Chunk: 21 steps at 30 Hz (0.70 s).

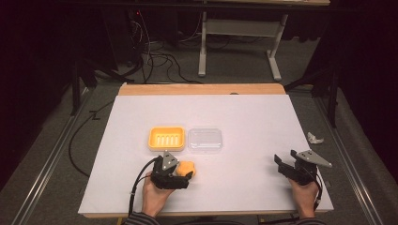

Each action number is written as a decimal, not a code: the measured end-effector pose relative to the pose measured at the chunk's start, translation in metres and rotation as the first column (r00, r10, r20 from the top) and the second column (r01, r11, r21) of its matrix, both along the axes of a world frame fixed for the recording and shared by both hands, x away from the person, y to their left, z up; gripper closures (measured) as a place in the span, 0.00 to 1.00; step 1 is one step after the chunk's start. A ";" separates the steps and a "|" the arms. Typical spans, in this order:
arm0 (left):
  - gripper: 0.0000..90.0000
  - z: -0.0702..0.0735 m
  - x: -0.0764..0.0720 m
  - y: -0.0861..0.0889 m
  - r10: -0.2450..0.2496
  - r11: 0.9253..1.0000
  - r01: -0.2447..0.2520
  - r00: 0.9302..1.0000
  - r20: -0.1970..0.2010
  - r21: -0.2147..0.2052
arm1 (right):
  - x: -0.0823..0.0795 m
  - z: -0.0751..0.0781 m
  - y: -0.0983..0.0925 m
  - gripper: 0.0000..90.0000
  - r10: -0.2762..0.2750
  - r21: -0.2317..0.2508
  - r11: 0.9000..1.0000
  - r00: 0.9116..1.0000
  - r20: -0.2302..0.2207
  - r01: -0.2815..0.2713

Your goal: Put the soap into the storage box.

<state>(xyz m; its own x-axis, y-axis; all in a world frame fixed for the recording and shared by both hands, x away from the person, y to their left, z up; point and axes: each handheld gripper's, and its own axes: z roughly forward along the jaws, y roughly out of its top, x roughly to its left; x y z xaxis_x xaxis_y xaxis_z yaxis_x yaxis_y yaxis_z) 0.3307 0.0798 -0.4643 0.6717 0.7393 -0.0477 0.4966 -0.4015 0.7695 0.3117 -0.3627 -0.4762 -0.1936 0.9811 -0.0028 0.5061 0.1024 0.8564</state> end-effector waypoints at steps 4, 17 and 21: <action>0.17 -0.003 0.001 -0.006 -0.006 0.999 0.006 1.000 0.007 0.033 | 0.000 0.000 0.000 0.33 0.000 -0.001 1.000 1.000 0.002 0.000; 0.18 -0.012 0.002 -0.026 -0.029 0.995 0.029 1.000 0.001 0.095 | 0.001 0.000 0.000 0.33 0.004 -0.005 1.000 1.000 -0.003 -0.004; 0.19 -0.015 0.003 -0.030 -0.021 0.993 0.020 1.000 0.004 0.116 | 0.001 0.000 0.000 0.33 0.004 -0.006 1.000 1.000 -0.004 -0.004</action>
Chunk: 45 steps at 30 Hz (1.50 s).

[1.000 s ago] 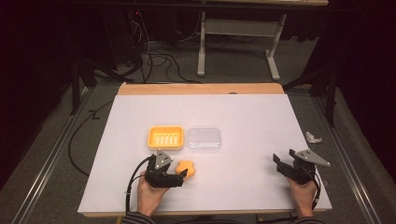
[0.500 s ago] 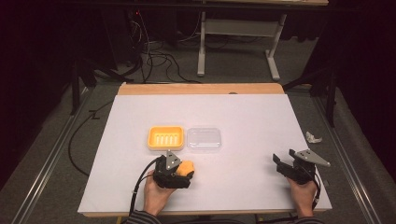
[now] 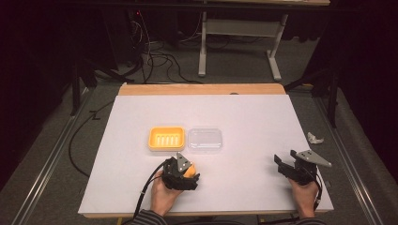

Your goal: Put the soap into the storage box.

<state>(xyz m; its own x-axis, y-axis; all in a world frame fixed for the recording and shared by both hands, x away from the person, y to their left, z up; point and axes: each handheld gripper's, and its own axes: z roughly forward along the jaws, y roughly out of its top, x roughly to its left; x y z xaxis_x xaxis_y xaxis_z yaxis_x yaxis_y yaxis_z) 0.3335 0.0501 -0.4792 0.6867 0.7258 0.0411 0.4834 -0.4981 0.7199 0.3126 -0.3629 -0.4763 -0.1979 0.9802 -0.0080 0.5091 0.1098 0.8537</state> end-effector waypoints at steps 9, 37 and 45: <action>0.21 -0.002 0.001 -0.001 0.007 1.000 -0.007 1.000 0.004 0.006 | 0.000 0.000 0.000 0.33 0.003 0.003 1.000 1.000 0.000 -0.003; 0.29 0.006 0.000 0.007 0.007 0.999 -0.006 1.000 0.018 -0.047 | 0.000 0.000 0.001 0.33 0.002 -0.002 1.000 1.000 -0.006 -0.002; 0.29 0.013 -0.001 0.012 0.002 0.999 -0.001 1.000 0.019 -0.049 | 0.000 0.000 0.001 0.32 0.003 -0.002 1.000 1.000 -0.004 -0.003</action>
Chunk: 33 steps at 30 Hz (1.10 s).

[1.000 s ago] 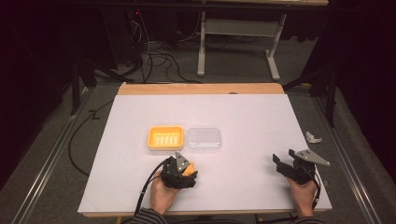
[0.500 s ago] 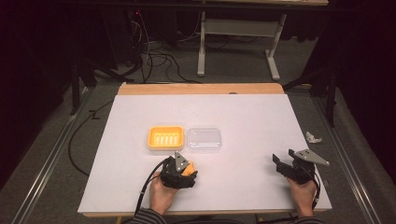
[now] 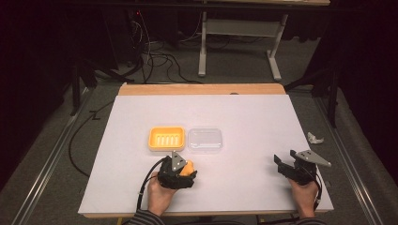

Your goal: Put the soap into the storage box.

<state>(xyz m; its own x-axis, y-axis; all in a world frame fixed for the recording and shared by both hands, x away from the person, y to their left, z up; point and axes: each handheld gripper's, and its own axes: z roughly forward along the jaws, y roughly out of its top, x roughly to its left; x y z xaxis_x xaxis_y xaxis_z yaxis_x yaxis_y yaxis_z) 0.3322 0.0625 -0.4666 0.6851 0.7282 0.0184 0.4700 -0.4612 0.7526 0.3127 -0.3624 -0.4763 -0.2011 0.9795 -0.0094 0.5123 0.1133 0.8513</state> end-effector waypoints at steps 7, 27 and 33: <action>0.29 0.010 0.001 0.005 -0.003 1.000 0.003 1.000 0.006 -0.026 | 0.000 0.000 0.000 0.32 0.002 0.003 1.000 1.000 0.002 -0.002; 0.29 0.030 0.007 0.021 0.025 0.996 -0.025 1.000 -0.011 -0.082 | 0.001 0.000 -0.001 0.32 -0.006 0.001 1.000 1.000 -0.003 0.006; 0.29 0.034 0.010 0.026 0.030 0.996 -0.030 1.000 -0.001 -0.088 | 0.000 0.000 0.000 0.32 -0.004 -0.001 1.000 1.000 0.003 0.004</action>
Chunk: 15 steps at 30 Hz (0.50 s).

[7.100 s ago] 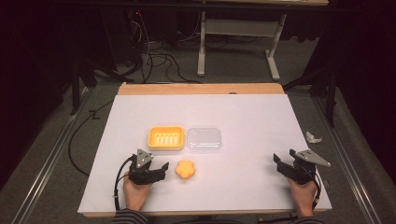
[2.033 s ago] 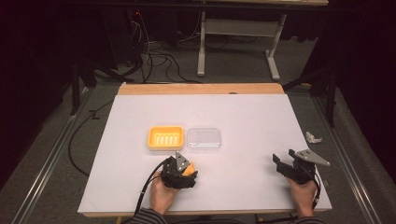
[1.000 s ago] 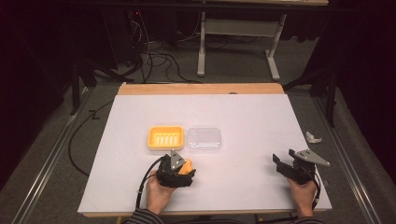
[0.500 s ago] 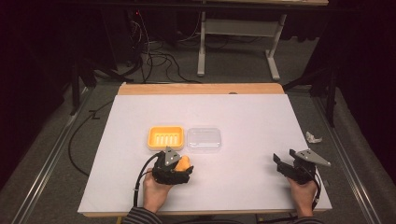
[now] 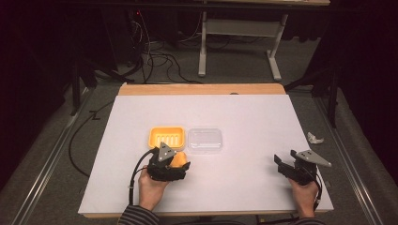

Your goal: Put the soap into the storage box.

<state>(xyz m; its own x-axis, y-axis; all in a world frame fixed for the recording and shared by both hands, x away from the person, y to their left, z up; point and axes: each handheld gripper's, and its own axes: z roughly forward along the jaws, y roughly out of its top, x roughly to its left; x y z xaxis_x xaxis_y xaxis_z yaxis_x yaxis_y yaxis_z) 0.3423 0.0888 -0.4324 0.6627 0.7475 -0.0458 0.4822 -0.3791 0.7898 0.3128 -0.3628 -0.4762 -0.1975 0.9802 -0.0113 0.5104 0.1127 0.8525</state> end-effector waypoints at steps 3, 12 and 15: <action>0.29 0.001 0.002 0.003 0.009 1.000 -0.009 1.000 0.003 -0.014 | 0.000 0.000 0.000 0.32 0.000 0.002 1.000 1.000 0.000 0.000; 0.29 0.010 0.008 0.012 0.031 0.999 -0.031 0.999 0.017 -0.023 | 0.000 0.000 0.000 0.32 0.002 0.001 1.000 1.000 0.004 -0.002; 0.29 0.013 0.011 0.015 0.043 0.999 -0.043 0.999 0.016 -0.033 | -0.001 0.000 0.001 0.32 0.000 0.004 1.000 1.000 0.004 0.000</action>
